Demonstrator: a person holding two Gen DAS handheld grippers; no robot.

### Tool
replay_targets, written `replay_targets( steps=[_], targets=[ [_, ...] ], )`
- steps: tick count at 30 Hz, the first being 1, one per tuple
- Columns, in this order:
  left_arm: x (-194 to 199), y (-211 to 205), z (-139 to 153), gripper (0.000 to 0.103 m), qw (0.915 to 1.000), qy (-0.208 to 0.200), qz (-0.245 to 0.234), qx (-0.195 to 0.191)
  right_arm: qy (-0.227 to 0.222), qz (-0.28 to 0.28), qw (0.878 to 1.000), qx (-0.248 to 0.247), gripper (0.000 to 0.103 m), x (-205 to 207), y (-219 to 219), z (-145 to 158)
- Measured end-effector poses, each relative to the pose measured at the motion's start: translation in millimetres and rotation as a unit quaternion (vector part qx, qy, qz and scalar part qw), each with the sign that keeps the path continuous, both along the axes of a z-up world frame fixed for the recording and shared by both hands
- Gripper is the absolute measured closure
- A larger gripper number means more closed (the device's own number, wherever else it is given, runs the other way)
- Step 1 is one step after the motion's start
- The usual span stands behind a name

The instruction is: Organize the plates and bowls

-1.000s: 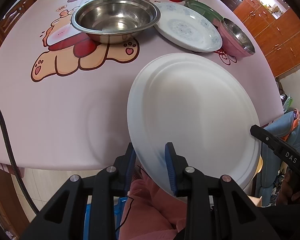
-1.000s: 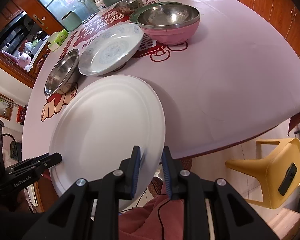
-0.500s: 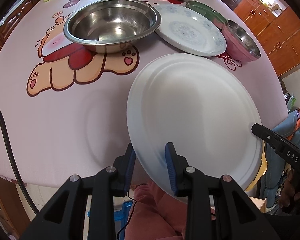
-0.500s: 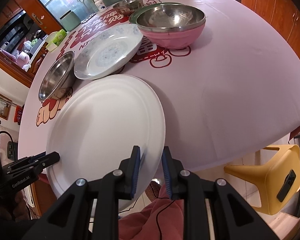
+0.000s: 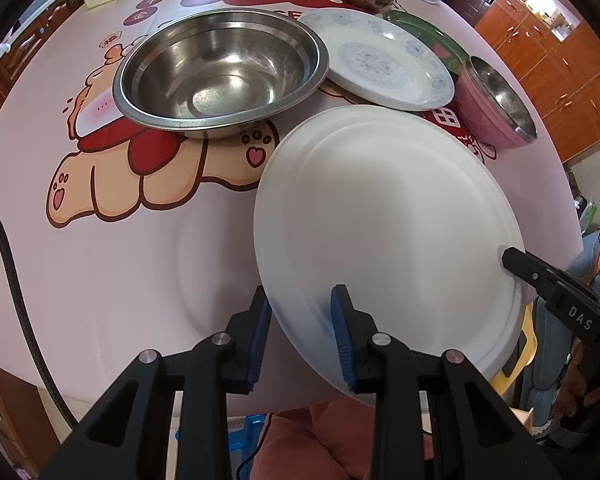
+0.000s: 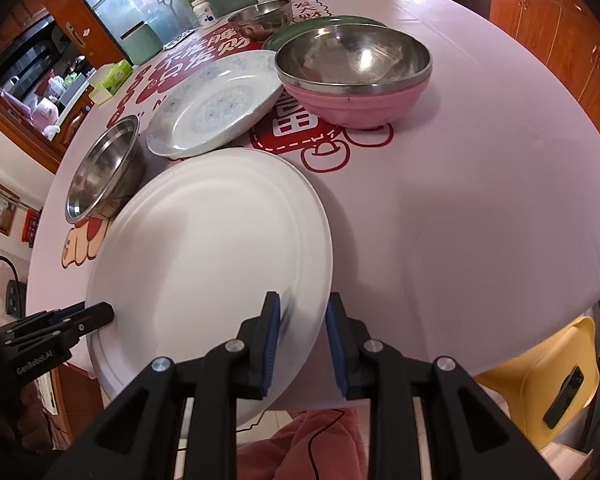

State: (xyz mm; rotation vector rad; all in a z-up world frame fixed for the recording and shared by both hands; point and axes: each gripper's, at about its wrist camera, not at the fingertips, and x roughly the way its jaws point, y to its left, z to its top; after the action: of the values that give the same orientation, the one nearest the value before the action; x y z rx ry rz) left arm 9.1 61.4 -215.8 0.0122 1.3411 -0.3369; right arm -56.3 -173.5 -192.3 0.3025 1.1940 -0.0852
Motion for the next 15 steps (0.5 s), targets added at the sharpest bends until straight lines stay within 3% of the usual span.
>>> replay_targets(
  steps=[8, 10, 12, 15],
  targets=[
    [0.6, -5.4, -3.1, 0.071, 1.0, 0.0, 0.004, 0.006, 0.006, 0.003, 1.0, -0.005, 0.077, 3.3, -0.3, -2.7],
    [1.2, -8.4, -3.5, 0.07, 0.9999, -0.002, 0.003, 0.01, 0.008, 0.003, 1.0, -0.005, 0.071, 3.5, 0.6, -2.7],
    [1.3, -6.1, -2.3, 0.069, 0.9999, -0.003, 0.004, 0.011, 0.007, 0.002, 1.0, -0.007, 0.058, 3.8, 0.4, -2.4],
    [0.6, -1.9, -0.9, 0.068, 0.9998, -0.003, 0.005, 0.017, 0.007, -0.004, 1.0, -0.009, 0.055, 1.6, 0.6, -1.5]
  ],
)
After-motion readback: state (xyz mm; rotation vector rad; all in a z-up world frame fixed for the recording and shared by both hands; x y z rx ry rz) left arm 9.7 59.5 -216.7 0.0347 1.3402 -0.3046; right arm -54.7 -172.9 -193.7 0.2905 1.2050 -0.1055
